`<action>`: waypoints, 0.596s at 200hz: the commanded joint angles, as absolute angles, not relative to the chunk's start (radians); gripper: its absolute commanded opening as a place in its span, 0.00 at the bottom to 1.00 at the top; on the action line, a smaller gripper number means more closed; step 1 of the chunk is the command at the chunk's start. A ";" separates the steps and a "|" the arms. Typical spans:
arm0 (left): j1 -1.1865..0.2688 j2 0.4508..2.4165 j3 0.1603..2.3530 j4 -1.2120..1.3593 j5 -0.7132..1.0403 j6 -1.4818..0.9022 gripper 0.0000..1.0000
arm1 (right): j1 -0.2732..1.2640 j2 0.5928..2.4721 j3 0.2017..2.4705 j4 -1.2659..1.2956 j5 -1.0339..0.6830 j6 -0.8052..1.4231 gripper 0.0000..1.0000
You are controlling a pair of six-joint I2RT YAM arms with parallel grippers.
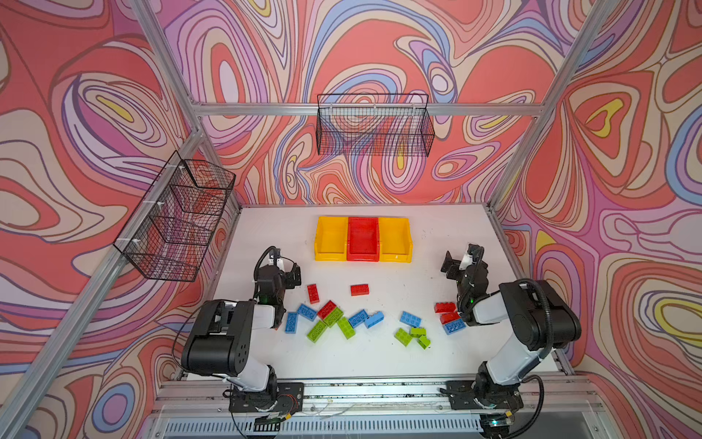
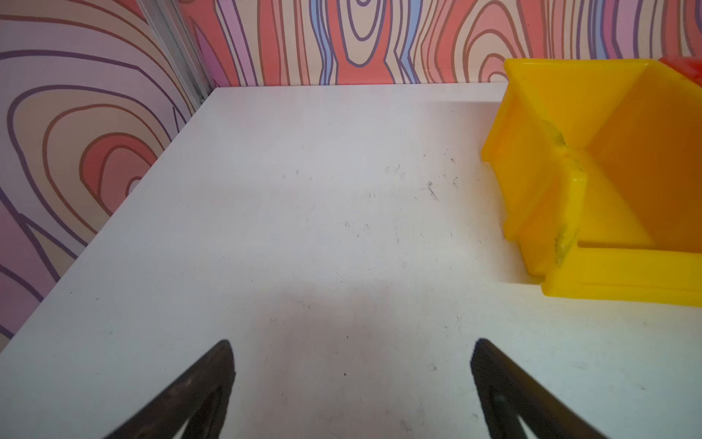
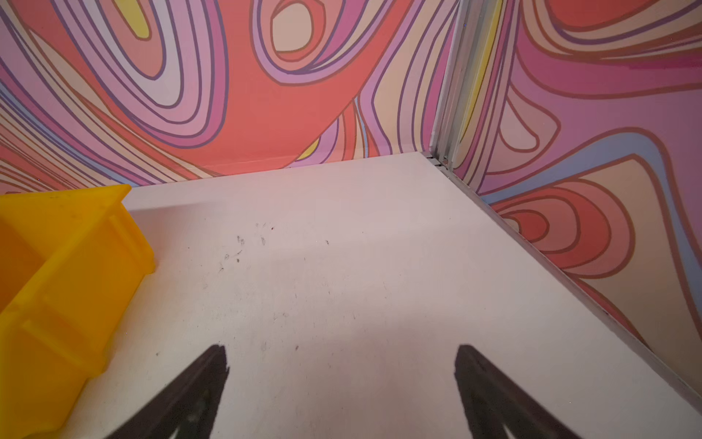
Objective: Sort the legos into containers by color
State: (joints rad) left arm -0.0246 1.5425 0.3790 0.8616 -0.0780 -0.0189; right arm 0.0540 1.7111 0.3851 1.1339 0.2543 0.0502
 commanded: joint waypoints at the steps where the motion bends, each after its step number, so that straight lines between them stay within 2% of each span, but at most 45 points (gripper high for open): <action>1: -0.020 1.539 0.380 0.882 -0.067 -0.014 1.00 | 0.057 1.707 0.376 1.157 0.256 0.046 0.98; 119: -0.020 1.540 0.380 0.881 -0.066 -0.014 1.00 | 0.057 1.709 0.379 1.152 0.253 0.047 0.98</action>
